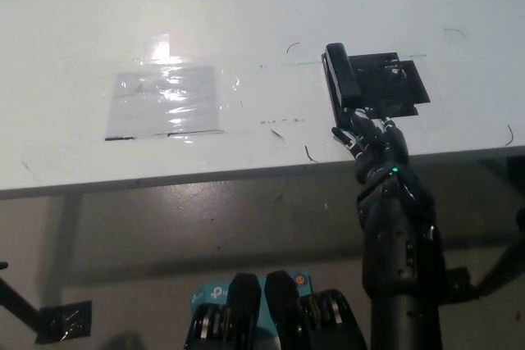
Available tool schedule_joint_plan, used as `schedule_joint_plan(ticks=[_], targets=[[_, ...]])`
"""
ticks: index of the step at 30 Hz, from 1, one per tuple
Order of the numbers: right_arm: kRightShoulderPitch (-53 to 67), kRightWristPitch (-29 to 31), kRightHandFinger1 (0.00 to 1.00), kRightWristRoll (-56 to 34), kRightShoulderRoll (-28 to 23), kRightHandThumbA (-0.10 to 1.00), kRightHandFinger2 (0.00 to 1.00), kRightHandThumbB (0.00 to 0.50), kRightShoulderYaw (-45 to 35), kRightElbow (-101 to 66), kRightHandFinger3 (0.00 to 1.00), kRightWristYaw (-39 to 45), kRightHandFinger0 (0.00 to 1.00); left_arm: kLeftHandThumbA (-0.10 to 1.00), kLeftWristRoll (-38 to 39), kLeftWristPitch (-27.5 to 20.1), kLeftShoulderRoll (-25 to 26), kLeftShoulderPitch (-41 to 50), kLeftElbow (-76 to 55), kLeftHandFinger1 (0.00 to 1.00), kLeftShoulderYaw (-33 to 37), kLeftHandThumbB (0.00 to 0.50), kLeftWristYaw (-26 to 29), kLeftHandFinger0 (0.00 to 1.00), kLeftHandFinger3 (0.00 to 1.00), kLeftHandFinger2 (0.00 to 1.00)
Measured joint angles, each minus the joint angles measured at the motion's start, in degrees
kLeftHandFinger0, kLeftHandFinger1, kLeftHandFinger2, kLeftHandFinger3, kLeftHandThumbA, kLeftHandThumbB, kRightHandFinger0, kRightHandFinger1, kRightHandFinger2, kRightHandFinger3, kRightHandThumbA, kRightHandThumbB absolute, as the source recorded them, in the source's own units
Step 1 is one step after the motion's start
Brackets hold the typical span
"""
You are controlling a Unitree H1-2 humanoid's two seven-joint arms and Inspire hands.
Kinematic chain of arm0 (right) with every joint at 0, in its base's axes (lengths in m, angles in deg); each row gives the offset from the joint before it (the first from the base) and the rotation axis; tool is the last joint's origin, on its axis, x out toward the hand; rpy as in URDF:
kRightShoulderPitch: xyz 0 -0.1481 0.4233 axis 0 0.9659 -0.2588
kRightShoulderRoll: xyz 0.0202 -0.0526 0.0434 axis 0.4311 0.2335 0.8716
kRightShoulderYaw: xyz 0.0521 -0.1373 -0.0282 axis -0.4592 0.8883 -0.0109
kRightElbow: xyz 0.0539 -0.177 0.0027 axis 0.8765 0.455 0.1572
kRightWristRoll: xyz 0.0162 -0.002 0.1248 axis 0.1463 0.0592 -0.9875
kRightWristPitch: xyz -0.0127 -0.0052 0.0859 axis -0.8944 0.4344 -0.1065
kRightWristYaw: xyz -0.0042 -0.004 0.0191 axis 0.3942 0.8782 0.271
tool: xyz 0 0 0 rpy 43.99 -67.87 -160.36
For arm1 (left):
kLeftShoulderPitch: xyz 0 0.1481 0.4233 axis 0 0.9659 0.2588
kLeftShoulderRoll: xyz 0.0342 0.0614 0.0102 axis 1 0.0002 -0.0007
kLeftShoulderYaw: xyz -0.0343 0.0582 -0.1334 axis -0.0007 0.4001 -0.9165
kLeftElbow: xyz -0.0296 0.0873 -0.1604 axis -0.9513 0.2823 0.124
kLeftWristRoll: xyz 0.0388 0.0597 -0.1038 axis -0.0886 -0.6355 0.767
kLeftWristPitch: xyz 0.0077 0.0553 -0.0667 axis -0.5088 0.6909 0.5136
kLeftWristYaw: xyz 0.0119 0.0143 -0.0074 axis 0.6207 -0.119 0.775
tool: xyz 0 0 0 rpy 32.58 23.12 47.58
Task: A stapler is kept infront of the robot on the black mark on the desk and the robot uses its right hand to lift the top of the stapler to open it
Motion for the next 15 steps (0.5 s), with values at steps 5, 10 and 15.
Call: schedule_joint_plan(ticks=[5,10,15], targets=[[-0.82,1.07,0.61,-0.51,-0.05,0.36,0.74,0.000,-0.04,1.68,0.96,-0.30,0.51,0.26,0.09,-0.02,-0.09,0.01,-0.02,0.21,0.00,0.000,0.01,0.21,0.72,0.42],[-2.66,1.48,0.62,-0.75,-0.73,0.33,0.73,0.000,-0.03,3.94,0.93,-1.01,0.53,0.26,0.09,-0.03,-0.24,0.60,-0.17,0.21,-0.01,0.000,0.02,0.20,0.71,0.42],[-5.58,1.55,0.52,-0.74,-1.60,0.26,0.62,0.000,0.15,5.09,0.80,-1.91,0.45,0.27,0.16,-0.08,-0.55,1.15,-0.15,0.20,-0.05,0.000,0.00,0.20,0.69,0.41]])
